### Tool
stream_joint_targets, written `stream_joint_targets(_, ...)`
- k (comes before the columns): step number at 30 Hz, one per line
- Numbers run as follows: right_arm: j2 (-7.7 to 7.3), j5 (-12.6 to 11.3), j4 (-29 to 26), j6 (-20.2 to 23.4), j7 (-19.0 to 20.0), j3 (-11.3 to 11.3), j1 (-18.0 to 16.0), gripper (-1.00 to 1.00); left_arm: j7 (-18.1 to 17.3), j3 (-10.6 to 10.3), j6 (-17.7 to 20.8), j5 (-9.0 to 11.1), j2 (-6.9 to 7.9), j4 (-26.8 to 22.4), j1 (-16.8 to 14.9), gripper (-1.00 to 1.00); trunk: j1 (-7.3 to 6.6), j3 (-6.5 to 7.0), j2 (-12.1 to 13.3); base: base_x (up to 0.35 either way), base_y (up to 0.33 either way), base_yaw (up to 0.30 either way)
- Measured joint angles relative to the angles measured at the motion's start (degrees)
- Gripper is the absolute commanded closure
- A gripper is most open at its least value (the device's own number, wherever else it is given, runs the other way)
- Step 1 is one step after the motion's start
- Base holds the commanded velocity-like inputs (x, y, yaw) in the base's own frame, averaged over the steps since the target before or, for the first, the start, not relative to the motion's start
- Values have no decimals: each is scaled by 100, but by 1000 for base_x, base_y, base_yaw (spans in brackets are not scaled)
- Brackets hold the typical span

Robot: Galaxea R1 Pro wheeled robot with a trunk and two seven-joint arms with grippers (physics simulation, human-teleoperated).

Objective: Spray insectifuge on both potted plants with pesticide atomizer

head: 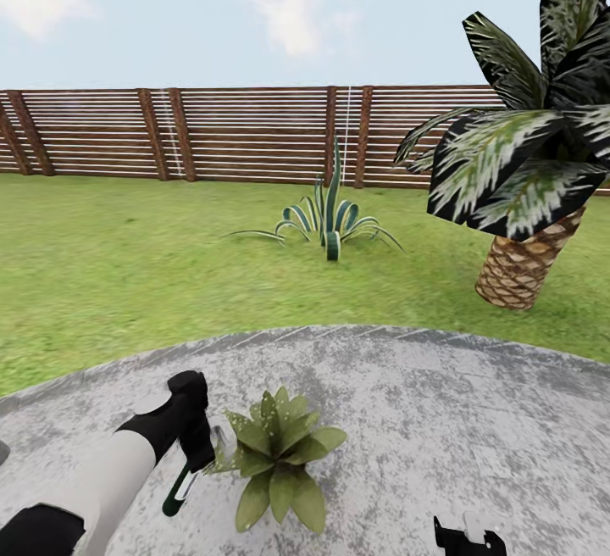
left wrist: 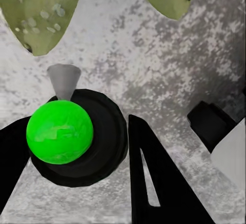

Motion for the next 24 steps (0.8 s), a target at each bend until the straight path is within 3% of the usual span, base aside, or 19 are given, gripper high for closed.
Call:
stream_joint_targets(1, -2, 0, 0, 0, 0, 0, 0, -100, -497, -51, -5, -380, -7, -12, -111, 100, 0, 0, 0, 0, 0, 0)
stream_joint_targets(2, -2, 0, 0, 0, 0, 0, 0, -100, -743, -62, -4, -612, -15, -26, -154, 100, 0, 0, 0, 0, 0, 0)
stream_joint_targets(4, 0, 0, 0, 0, 0, 0, 0, -100, -882, -64, -2, -794, -43, -117, -175, 100, 0, 0, 0, 0, 0, 0)
stream_joint_targets(13, 0, 0, 1, 0, 0, -1, 0, -100, -955, -75, 4, -884, -80, -378, -182, 100, 0, -1, 0, 23, -1, 182)
stream_joint_targets(20, 0, 0, 0, 0, 0, 0, 0, -100, -954, -82, 4, -890, -89, -385, -182, 100, 0, -1, 0, 163, -51, 13)
stream_joint_targets(24, 0, 0, 0, 0, 0, 0, 0, -100, -956, -84, -4, -893, -172, -386, -182, 100, 0, -1, 0, 9, -2, 0)
